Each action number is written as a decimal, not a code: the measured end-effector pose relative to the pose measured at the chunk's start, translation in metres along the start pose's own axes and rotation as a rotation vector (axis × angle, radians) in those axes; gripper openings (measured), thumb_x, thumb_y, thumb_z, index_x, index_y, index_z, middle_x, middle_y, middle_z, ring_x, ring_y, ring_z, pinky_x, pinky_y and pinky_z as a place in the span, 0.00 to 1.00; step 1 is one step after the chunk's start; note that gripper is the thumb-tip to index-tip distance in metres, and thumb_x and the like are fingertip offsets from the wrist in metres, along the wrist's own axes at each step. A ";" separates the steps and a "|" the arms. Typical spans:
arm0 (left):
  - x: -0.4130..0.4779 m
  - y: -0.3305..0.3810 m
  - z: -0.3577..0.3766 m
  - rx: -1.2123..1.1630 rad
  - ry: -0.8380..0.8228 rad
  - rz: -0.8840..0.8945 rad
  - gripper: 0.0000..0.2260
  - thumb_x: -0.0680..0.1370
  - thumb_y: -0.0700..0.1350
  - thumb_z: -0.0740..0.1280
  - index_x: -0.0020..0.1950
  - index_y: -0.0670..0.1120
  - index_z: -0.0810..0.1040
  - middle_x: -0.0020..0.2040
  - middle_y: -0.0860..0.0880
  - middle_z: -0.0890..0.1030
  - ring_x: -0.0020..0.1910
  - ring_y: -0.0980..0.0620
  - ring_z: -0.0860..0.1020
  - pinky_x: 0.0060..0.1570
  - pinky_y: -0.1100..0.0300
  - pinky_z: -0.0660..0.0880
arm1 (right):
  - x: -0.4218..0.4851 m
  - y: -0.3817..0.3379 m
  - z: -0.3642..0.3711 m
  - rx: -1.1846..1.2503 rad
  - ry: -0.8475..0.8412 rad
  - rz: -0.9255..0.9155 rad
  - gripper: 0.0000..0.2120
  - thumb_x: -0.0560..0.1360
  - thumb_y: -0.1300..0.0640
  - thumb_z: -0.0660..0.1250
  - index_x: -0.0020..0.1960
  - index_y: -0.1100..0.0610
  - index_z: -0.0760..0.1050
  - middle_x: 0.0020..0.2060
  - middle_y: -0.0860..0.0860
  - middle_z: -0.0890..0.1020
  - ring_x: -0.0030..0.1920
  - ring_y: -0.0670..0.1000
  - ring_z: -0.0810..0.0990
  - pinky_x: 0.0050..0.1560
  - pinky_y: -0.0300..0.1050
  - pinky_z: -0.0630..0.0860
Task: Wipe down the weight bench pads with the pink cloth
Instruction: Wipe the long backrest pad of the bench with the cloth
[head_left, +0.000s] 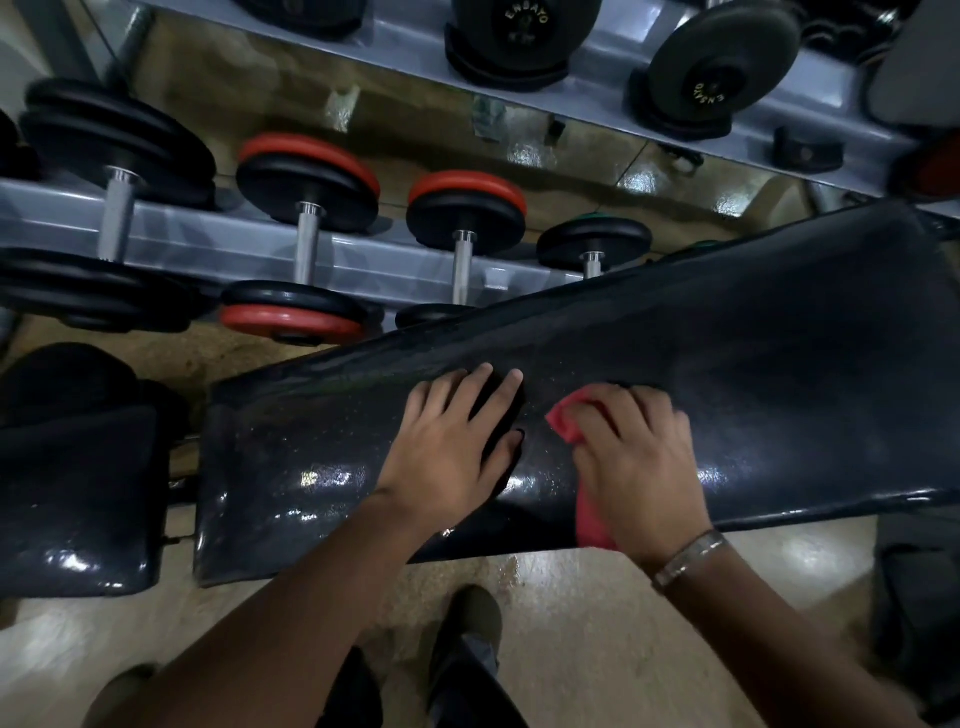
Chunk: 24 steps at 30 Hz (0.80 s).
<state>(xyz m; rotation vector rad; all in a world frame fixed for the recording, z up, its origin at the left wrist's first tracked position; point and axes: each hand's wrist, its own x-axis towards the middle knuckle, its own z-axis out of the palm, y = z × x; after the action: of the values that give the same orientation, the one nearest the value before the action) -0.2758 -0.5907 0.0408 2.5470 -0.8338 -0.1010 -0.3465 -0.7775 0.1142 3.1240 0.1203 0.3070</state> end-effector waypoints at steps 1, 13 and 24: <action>0.002 -0.001 -0.002 -0.005 -0.001 0.013 0.24 0.83 0.56 0.57 0.79 0.51 0.64 0.73 0.46 0.70 0.69 0.44 0.69 0.69 0.46 0.65 | -0.002 -0.004 0.004 -0.018 -0.004 -0.040 0.11 0.75 0.59 0.67 0.56 0.50 0.80 0.55 0.48 0.81 0.53 0.55 0.74 0.48 0.50 0.69; 0.012 -0.023 -0.018 -0.047 -0.119 -0.078 0.31 0.79 0.65 0.55 0.80 0.59 0.55 0.77 0.51 0.63 0.73 0.46 0.63 0.69 0.43 0.67 | 0.012 -0.010 0.007 -0.063 -0.063 -0.045 0.20 0.74 0.63 0.68 0.66 0.54 0.76 0.64 0.53 0.78 0.61 0.59 0.76 0.64 0.57 0.73; 0.012 -0.022 -0.015 -0.062 -0.097 -0.103 0.30 0.78 0.64 0.56 0.80 0.59 0.57 0.77 0.51 0.65 0.72 0.47 0.65 0.67 0.45 0.69 | 0.040 -0.014 0.020 -0.131 -0.262 -0.107 0.26 0.75 0.61 0.58 0.73 0.53 0.70 0.71 0.53 0.72 0.75 0.58 0.66 0.79 0.60 0.57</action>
<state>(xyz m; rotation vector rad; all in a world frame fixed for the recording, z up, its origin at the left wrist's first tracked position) -0.2506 -0.5762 0.0450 2.5429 -0.7238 -0.2801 -0.3048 -0.7603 0.1021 2.9791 0.2529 -0.0915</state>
